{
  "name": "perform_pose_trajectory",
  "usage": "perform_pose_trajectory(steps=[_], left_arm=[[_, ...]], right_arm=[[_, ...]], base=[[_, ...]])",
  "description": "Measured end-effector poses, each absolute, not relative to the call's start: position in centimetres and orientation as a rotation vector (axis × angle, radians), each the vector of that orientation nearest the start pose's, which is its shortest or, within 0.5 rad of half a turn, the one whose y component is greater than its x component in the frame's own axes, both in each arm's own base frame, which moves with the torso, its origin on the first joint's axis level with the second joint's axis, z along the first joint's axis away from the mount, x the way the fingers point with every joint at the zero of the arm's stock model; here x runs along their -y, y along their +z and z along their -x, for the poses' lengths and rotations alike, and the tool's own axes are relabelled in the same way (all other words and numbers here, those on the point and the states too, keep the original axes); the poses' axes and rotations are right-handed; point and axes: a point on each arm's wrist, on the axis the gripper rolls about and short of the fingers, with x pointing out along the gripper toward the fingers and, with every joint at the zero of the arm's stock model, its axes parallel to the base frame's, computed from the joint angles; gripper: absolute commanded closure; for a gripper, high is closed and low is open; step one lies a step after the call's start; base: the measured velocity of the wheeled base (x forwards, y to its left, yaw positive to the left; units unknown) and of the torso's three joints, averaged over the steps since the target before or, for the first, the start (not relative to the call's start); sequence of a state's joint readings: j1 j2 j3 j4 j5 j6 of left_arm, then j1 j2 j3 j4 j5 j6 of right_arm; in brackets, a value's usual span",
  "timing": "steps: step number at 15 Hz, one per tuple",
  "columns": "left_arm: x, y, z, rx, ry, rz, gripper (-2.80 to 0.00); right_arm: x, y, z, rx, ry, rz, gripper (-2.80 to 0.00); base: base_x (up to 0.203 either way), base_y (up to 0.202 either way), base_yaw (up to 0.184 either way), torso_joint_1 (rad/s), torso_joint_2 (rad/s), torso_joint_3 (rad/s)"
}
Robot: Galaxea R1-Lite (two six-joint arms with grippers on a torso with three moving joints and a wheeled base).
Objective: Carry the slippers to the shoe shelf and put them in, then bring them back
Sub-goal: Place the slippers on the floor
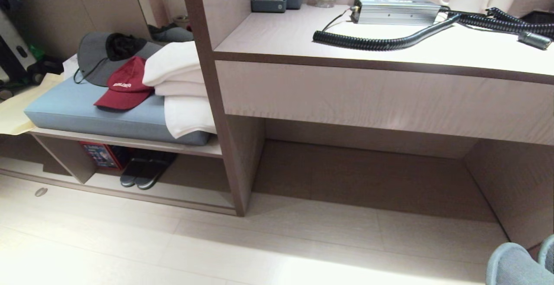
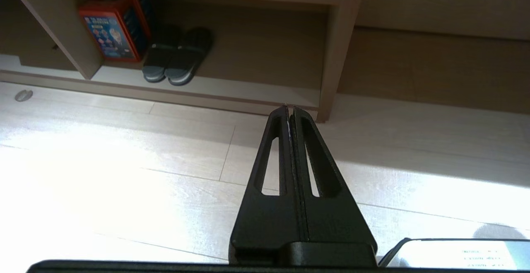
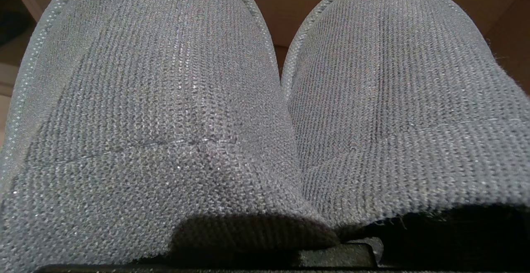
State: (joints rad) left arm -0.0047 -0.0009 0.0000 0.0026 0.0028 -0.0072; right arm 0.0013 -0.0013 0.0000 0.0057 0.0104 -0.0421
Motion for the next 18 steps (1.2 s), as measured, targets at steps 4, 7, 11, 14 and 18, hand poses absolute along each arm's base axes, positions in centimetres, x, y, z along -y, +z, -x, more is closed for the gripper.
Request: perform_pose_trajectory(steps=[4, 7, 11, 14, 18], left_arm=[[-0.01, 7.51, 2.29, -0.002, -0.003, 0.007, 0.0], [-0.01, 7.53, 2.29, -0.001, -0.003, 0.007, 0.0], [-0.01, 7.53, 2.29, 0.0, -0.004, 0.007, 0.0], [-0.01, 7.53, 2.29, 0.0, -0.004, 0.008, 0.0], [-0.01, 7.53, 2.29, -0.001, -0.003, 0.007, 0.0]], right_arm=[[-0.02, 7.48, 2.29, -0.005, 0.012, 0.042, 0.0], [-0.02, 7.48, 2.29, -0.004, 0.011, 0.042, 0.0], [-0.02, 7.48, 2.29, -0.005, 0.011, 0.042, 0.0], [-0.02, 7.49, 2.29, -0.004, 0.011, 0.042, 0.0], [-0.02, 7.48, 2.29, -0.004, 0.011, 0.042, 0.0]], base=[[0.0, 0.0, 0.0, 0.003, 0.0, -0.194], [0.0, 0.0, 0.0, 0.002, 0.0, -0.196], [0.0, 0.0, 0.0, 0.001, 0.0, -0.202], [0.0, 0.0, 0.0, 0.006, 0.0, -0.199], [0.0, 0.0, 0.0, 0.003, 0.0, -0.195]])
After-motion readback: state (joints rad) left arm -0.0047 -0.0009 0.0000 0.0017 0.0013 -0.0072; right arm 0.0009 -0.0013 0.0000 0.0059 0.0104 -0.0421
